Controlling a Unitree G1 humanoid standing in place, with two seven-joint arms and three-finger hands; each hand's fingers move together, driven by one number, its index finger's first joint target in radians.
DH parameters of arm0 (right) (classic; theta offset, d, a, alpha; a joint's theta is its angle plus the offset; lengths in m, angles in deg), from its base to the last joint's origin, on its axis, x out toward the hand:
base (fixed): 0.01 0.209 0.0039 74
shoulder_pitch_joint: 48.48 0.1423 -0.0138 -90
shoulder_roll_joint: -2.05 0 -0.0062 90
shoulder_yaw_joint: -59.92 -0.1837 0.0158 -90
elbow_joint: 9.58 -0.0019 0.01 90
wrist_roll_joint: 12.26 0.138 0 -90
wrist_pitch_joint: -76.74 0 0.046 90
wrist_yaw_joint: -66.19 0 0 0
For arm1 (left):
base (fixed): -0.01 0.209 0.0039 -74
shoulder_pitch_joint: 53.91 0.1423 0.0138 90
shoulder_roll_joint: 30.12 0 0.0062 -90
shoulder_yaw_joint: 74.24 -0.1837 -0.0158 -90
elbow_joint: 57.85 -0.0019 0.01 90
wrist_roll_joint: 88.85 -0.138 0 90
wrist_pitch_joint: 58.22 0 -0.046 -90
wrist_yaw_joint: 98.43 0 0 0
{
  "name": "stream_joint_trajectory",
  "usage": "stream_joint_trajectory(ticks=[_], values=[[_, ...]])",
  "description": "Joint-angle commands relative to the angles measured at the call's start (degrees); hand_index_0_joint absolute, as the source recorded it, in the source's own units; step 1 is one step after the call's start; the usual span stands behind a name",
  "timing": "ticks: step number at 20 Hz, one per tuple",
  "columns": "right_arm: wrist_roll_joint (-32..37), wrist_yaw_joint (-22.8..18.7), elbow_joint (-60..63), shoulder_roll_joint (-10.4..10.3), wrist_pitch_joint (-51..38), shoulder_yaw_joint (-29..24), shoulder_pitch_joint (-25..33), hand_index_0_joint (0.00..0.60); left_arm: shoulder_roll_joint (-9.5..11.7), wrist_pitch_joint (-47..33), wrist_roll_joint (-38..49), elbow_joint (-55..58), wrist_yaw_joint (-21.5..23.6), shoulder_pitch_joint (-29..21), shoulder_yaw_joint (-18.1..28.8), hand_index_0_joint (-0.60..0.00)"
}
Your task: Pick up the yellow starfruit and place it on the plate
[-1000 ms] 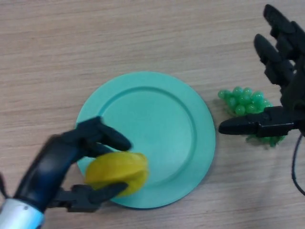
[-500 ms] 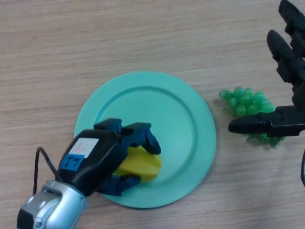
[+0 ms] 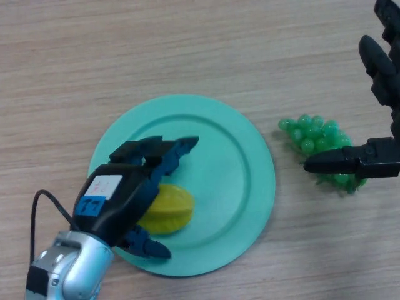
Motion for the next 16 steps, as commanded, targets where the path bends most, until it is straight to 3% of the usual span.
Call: stream_joint_trajectory(ticks=[1,3,7,10,14,16], values=[[-0.6,-0.9,-2.6,1.7,-10.7,-2.9,1.6,0.0,0.5,-1.4,5.5,5.4,2.8,-2.9,4.4,0.0],[-0.3,-1.2,-3.5,1.6,-9.6,-3.0,1.7,0.0,0.8,-0.5,11.6,8.0,6.0,-5.4,7.3,0.0],[-0.6,-1.6,-6.9,2.3,-5.3,-3.5,2.8,0.0,2.0,8.6,32.9,16.6,4.8,-9.8,12.4,0.0],[-2.4,-1.5,-5.1,1.5,-7.8,-2.8,0.8,0.0,3.3,11.1,42.1,15.3,11.2,-13.7,15.2,0.0],[-3.3,-1.1,-3.4,1.4,-8.1,-2.4,1.7,0.0,5.4,7.3,41.7,10.9,14.9,-14.4,16.2,0.0],[-3.9,-0.6,-2.8,1.5,-9.3,-2.4,1.5,0.0,5.1,6.5,38.6,9.4,15.0,-13.9,15.0,0.0]])
